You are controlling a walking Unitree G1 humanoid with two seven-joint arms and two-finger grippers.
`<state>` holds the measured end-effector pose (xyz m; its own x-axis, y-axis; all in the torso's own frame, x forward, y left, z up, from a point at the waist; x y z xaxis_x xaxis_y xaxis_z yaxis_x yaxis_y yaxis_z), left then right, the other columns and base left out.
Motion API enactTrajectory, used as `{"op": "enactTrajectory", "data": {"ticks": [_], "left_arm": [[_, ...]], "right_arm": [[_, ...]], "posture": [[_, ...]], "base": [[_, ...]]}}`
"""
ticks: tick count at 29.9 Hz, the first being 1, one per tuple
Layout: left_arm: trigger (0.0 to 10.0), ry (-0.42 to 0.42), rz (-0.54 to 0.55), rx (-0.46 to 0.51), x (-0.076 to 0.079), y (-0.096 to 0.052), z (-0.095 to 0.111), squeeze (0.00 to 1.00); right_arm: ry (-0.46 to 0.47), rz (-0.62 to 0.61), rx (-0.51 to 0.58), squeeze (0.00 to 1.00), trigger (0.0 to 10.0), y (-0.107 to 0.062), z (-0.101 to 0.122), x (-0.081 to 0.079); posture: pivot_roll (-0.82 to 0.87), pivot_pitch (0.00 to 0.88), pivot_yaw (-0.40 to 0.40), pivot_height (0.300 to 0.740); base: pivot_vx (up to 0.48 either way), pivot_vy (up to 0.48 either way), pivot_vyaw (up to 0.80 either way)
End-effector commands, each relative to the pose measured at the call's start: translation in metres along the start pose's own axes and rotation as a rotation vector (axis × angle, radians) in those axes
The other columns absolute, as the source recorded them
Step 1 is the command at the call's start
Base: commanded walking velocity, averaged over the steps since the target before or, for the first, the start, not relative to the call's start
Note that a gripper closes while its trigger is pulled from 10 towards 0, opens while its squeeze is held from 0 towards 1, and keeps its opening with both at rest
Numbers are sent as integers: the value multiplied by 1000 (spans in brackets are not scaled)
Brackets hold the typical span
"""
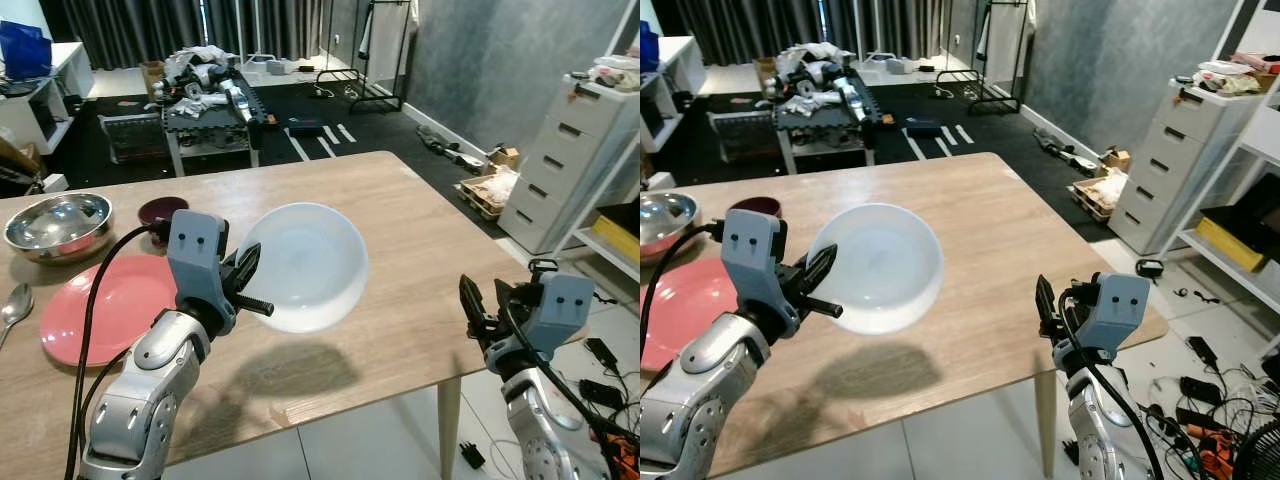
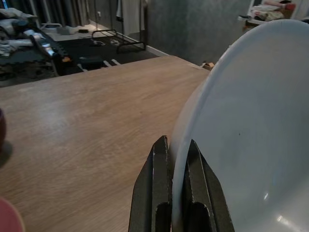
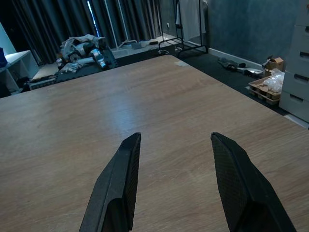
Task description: Setting the table
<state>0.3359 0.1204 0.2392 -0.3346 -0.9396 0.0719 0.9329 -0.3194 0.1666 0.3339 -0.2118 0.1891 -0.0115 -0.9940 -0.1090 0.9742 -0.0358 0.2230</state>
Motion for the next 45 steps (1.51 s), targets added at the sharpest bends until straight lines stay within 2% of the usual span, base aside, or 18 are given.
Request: {"op": "enactTrajectory", "data": {"ticks": [1, 45], "left_arm": [[10000, -5, 6, -4, -2, 0, -2, 0], [10000, -14, 7, -1, -2, 2, -2, 0]], "right_arm": [[2, -6, -8, 0, 10000, -1, -2, 1], [-6, -7, -16, 0, 10000, -1, -4, 2]], "posture": [[94, 79, 57, 740], [92, 80, 57, 740]], "base": [[-251, 0, 0], [-334, 0, 0]]}}
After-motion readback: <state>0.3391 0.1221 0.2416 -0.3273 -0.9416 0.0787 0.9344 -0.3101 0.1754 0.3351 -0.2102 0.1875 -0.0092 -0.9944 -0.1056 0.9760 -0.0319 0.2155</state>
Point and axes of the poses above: a point about 5 cm out from each wrist's last joint towards the gripper, its own y axis pointing out of the wrist towards the gripper, its own z axis along the axis of the wrist's last joint, x = y × z, the point moved 4 cm from there along y, pointing out of the wrist towards the gripper, and after that the axes turned 3 degrees about -y, right-handed, at the moved point
